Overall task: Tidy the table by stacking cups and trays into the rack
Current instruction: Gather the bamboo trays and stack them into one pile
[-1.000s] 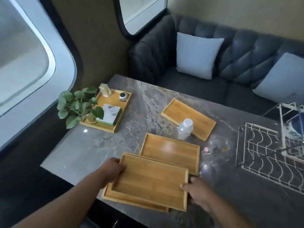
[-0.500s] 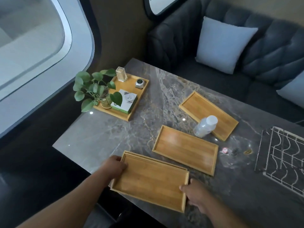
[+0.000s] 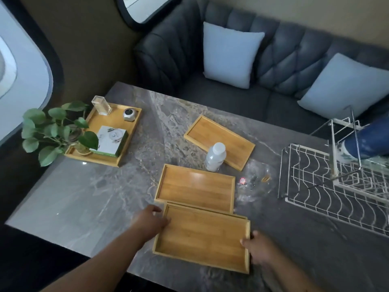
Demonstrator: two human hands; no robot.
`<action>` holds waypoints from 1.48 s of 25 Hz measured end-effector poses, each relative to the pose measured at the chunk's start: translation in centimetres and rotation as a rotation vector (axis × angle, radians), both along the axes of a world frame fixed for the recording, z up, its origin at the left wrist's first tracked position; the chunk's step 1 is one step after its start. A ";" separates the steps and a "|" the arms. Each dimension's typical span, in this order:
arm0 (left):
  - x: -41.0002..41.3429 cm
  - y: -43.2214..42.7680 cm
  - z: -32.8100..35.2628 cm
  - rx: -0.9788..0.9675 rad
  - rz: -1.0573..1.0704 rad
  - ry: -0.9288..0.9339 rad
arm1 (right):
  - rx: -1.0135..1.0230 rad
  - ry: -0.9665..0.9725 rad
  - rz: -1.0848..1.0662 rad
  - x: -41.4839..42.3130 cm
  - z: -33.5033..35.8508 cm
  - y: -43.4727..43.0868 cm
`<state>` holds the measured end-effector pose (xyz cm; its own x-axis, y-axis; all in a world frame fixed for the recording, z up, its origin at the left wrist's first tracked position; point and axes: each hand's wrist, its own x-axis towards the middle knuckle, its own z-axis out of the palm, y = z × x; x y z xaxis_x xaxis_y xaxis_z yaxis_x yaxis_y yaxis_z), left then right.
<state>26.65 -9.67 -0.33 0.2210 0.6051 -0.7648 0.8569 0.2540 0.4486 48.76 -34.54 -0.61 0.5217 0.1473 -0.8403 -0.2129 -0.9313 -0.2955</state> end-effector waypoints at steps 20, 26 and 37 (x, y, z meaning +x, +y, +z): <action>4.3 7.0 2.6 0.109 -0.508 0.267 | -0.011 -0.303 0.505 4.6 5.4 6.6; 7.7 8.7 2.0 0.131 -0.525 0.314 | -0.022 -0.215 0.532 5.8 4.3 10.0; 8.1 9.2 0.4 0.058 -0.101 -0.025 | 0.071 -0.106 0.245 4.3 3.5 12.2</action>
<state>34.70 -0.49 0.10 0.3021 0.6215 -0.7228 0.8650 0.1400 0.4819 53.09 -22.33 2.91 0.5474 0.3367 -0.7661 0.0514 -0.9273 -0.3708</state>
